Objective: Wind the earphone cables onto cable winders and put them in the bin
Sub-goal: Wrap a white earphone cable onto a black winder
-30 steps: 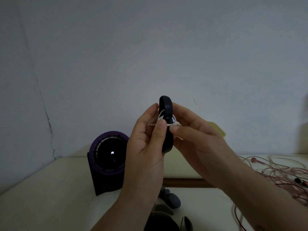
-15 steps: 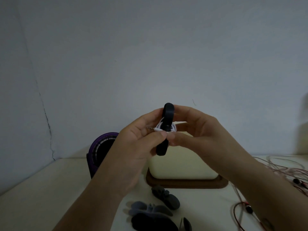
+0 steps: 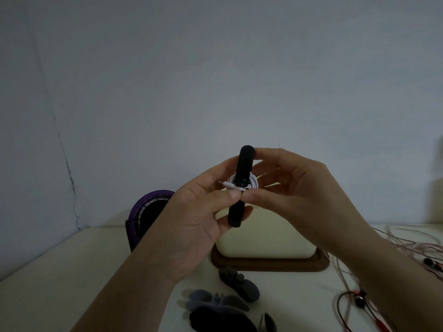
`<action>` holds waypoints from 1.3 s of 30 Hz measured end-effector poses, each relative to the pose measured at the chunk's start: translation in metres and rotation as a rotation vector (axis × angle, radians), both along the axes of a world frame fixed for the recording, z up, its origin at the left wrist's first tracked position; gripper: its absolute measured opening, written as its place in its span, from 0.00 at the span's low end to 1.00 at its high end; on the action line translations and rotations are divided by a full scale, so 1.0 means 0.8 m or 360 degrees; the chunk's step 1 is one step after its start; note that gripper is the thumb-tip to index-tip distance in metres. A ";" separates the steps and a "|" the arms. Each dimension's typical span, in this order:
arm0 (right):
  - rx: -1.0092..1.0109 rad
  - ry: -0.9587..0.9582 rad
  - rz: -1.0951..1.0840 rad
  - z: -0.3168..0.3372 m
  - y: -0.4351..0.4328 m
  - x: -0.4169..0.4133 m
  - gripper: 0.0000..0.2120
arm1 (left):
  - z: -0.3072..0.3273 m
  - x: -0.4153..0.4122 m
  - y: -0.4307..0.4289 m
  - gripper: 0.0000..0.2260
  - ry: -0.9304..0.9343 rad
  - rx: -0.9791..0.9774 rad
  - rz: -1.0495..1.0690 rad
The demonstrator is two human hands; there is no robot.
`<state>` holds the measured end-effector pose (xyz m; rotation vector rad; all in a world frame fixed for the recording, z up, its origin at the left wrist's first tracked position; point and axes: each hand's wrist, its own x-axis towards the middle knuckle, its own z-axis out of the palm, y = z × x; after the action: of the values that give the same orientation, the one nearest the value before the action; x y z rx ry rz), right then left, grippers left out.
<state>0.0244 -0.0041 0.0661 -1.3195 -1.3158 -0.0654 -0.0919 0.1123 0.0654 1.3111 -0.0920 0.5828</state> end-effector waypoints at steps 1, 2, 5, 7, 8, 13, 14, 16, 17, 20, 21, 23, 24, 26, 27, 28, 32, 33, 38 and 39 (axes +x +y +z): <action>0.0003 -0.0003 0.0008 0.000 -0.001 0.000 0.24 | 0.000 0.000 0.000 0.17 -0.0001 -0.0019 -0.0005; 0.0004 -0.0010 0.0014 0.001 -0.001 -0.001 0.24 | -0.001 0.000 0.000 0.18 -0.0002 -0.0038 -0.0009; 0.0003 -0.0048 0.0009 0.002 -0.004 -0.001 0.24 | -0.002 0.001 0.000 0.18 -0.0008 -0.0065 -0.0017; -0.0003 -0.0064 0.0000 0.003 -0.006 -0.002 0.24 | -0.002 0.002 -0.001 0.17 -0.0003 -0.0062 -0.0023; -0.0006 -0.0085 -0.0013 0.003 -0.006 -0.001 0.25 | -0.002 0.002 -0.001 0.17 0.0001 -0.0062 -0.0021; 0.0014 -0.0139 -0.0017 0.002 -0.004 -0.001 0.24 | -0.002 0.002 0.000 0.17 -0.0002 -0.0068 -0.0013; 0.0025 -0.0139 -0.0011 0.002 -0.004 0.000 0.24 | -0.002 0.002 0.000 0.16 -0.0007 -0.0072 -0.0012; 0.0040 -0.0140 -0.0007 0.002 -0.003 0.000 0.24 | -0.001 0.002 -0.001 0.16 -0.0016 -0.0065 -0.0002; 0.0043 -0.0139 -0.0011 0.002 -0.003 -0.001 0.25 | -0.001 0.002 -0.002 0.17 -0.0019 -0.0057 0.0010; 0.0014 -0.0184 -0.0042 0.001 -0.003 -0.002 0.25 | -0.004 0.007 -0.003 0.18 -0.0037 -0.0067 0.0095; -0.0009 -0.0190 -0.0036 0.001 -0.003 -0.001 0.25 | -0.006 0.009 -0.002 0.19 -0.0040 -0.0075 0.0131; -0.0070 -0.0125 0.0018 0.000 -0.003 0.001 0.24 | -0.009 0.012 -0.002 0.20 -0.0028 -0.0073 0.0169; -0.0093 -0.0078 0.0046 0.001 -0.003 0.003 0.24 | -0.009 0.013 0.000 0.21 -0.0017 -0.0071 0.0163; -0.0114 -0.0027 0.0064 0.002 -0.004 0.006 0.24 | -0.009 0.012 0.002 0.20 -0.0006 -0.0077 0.0119; -0.0112 -0.0009 0.0063 0.002 -0.004 0.007 0.24 | -0.008 0.010 0.003 0.19 -0.0011 -0.0088 0.0087; -0.0106 0.0007 0.0061 0.001 -0.003 0.008 0.24 | -0.007 0.009 0.004 0.19 -0.0018 -0.0079 0.0062; -0.0205 0.0051 0.0132 0.000 -0.004 0.015 0.29 | -0.007 0.006 0.008 0.23 0.0000 0.0160 0.0254; -0.0201 0.0100 0.0182 0.000 -0.005 0.017 0.28 | -0.007 0.006 0.010 0.24 0.0007 0.0261 0.0340; -0.0022 0.0444 0.0243 -0.001 -0.006 0.035 0.14 | -0.018 0.014 0.024 0.22 -0.0041 0.0409 0.0584; 0.0018 0.0477 0.0188 -0.004 -0.004 0.040 0.13 | -0.023 0.016 0.027 0.22 0.0001 0.0442 0.0631</action>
<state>0.0564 -0.0073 0.0632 -1.1873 -1.1317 0.1994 -0.0788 0.1341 0.0474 1.6140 0.0943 0.9310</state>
